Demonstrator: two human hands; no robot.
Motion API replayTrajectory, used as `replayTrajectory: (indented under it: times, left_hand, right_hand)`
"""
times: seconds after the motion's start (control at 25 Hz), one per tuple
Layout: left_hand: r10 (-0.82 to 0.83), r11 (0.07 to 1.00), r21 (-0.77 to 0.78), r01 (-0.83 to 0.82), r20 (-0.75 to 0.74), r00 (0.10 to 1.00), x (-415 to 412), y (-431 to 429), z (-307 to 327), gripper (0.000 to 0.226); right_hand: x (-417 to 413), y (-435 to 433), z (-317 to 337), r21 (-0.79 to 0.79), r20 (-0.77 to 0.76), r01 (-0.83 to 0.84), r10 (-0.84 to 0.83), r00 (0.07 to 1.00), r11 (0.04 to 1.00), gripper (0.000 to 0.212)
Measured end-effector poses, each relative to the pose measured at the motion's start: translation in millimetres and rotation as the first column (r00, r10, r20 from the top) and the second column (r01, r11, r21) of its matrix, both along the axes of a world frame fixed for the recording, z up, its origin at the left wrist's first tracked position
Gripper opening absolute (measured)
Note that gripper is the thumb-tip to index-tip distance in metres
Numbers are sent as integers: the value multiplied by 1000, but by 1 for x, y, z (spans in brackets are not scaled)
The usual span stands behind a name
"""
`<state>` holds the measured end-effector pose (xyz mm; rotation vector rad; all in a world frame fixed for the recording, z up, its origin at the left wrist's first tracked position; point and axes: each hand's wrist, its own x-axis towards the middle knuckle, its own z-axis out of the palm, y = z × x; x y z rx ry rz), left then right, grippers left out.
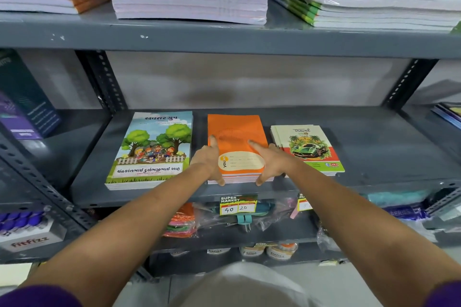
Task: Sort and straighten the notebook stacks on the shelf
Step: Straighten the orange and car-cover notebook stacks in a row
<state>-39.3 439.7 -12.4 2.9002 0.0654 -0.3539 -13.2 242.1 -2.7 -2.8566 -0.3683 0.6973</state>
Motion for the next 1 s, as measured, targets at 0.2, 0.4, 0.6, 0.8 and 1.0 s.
replayTrajectory:
  times: [0.2,0.4,0.6,0.8,1.0]
  left_hand:
    - [-19,999,35,19,19,1000,-4,0,-1,132]
    - [-14,1000,17,13,47,999,-8,3,-3,127]
    - [43,999,-24,-41,66,997,-8,4,-8,120]
    - [42,995,-84,-45,-36,998,-7,2,-3,126]
    - [236,619,-642,-452,-397,887,13,22,9,115]
  right_hand:
    - [1,0,-3,-12,4,-2,2,1000,1000,132]
    - [1,-1,-5,-2,40,10,-10,999,1000,132]
    - [1,1,-5,-5,55,9,-9,998,1000,130]
    - [1,2,-4,17,-19,31,-30,999,999,139]
    - [12,-6,-1,453,-279,428,-331,901,782,109]
